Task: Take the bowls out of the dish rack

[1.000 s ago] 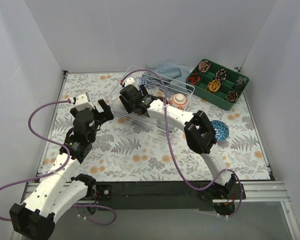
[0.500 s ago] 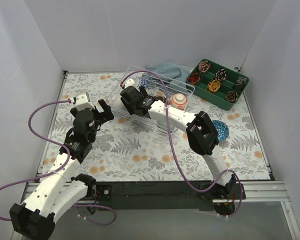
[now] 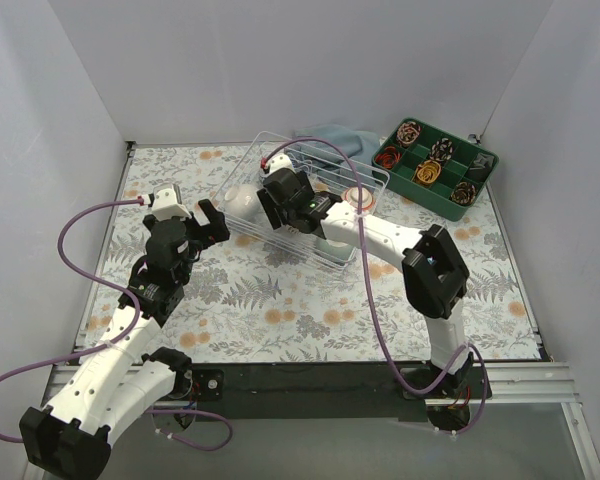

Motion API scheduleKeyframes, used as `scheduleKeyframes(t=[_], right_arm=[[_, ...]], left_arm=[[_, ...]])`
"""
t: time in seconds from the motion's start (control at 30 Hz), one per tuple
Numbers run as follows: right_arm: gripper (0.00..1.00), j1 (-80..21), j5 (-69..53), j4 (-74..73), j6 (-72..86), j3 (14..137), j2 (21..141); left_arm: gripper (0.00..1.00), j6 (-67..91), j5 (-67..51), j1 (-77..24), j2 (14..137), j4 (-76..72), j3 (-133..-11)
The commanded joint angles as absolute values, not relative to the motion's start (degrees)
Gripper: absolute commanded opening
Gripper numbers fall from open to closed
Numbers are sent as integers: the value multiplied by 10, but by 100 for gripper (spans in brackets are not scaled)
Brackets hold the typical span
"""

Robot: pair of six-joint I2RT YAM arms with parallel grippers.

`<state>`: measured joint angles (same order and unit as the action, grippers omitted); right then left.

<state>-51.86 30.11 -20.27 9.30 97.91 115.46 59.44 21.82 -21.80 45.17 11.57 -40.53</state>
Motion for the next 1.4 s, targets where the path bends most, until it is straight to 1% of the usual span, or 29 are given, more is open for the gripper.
scheduleKeyframes(t=[0.0,0.37,0.53,0.73,1.07,1.37], right_arm=[[27,-510,273,-127,112,942,1086],[17,-476,196,-44,160,837,1004],[15,-453,168,-17,185,797,966],[12,-416,92,43,229,737,917],[12,-391,24,56,258,725,867],[11,-375,5,61,271,709,839]], left_arm=[[98,593,205,-214,448,108,-405],[98,611,139,-215,468,90,-403],[98,639,106,-214,482,84,-409],[98,686,55,-215,504,73,-421],[98,778,-17,-214,589,-18,-431],[98,818,-47,-215,676,-53,-460]])
